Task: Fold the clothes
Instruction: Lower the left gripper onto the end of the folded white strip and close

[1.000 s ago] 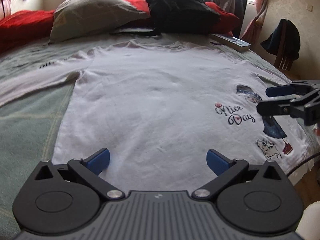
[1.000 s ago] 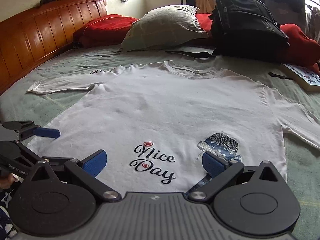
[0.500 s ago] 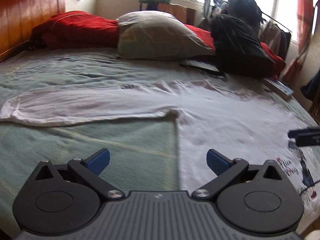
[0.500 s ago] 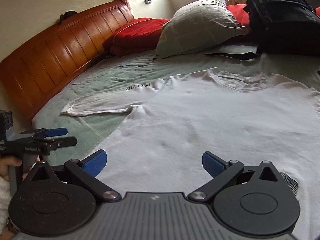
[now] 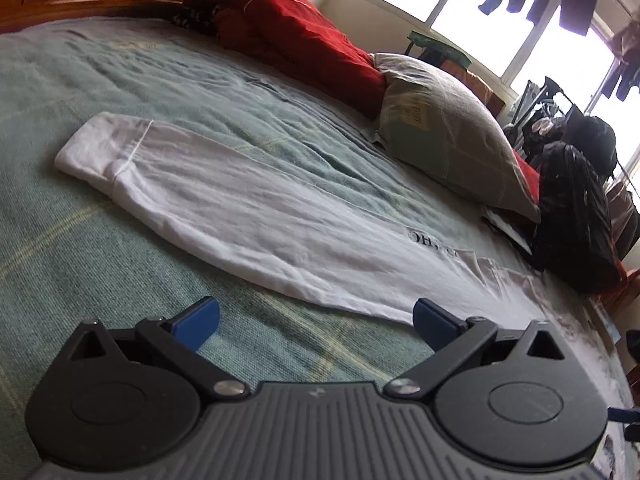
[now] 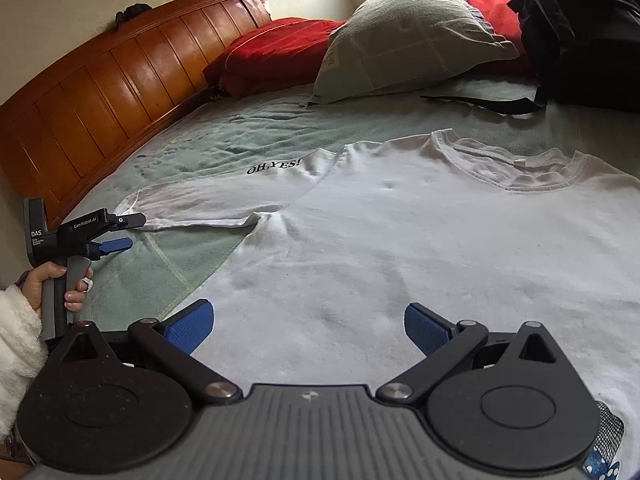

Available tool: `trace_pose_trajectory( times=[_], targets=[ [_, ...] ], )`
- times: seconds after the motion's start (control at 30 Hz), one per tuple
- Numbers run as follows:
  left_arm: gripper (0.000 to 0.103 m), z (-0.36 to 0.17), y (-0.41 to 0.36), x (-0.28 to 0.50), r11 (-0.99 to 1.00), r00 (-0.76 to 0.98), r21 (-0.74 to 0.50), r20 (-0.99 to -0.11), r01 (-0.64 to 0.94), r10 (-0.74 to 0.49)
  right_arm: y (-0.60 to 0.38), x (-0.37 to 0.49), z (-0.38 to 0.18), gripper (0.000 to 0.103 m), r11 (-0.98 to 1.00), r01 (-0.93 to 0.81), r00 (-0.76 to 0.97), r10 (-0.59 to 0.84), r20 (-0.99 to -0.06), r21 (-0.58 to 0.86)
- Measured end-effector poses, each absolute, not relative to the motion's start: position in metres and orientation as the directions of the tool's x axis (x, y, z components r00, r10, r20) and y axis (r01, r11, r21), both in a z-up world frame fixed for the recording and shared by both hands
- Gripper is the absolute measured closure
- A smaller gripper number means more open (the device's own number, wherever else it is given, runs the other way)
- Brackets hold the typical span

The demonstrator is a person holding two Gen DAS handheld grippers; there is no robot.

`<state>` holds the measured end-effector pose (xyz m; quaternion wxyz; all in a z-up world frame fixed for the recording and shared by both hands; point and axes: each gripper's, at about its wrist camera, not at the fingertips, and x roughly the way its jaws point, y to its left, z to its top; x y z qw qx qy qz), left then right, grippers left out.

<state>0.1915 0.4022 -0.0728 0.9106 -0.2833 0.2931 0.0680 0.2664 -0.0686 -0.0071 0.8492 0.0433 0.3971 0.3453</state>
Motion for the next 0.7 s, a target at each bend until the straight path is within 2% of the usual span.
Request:
trace_pose_trajectory(
  times=[0.17, 0.43, 0.7],
  targets=[
    [0.001, -0.086, 0.426, 0.199, 0.760, 0.855, -0.588, -0.512, -0.278, -0.083, -0.066, 0.278, -0.013, 0.000, 0.771, -0.533, 0.451, 0.607, -0.655, 0.348],
    [0.001, -0.088, 0.443, 0.213, 0.750, 0.876, -0.596, -0.480, -0.285, -0.048, -0.065, 0.286, -0.019, 0.000, 0.780, -0.519, 0.454, 0.598, -0.661, 0.349],
    [0.001, -0.086, 0.459, 0.231, 0.723, 0.888, -0.599, -0.457, -0.344, 0.044, -0.067, 0.286, -0.021, 0.000, 0.792, -0.511, 0.466, 0.582, -0.666, 0.335]
  ],
)
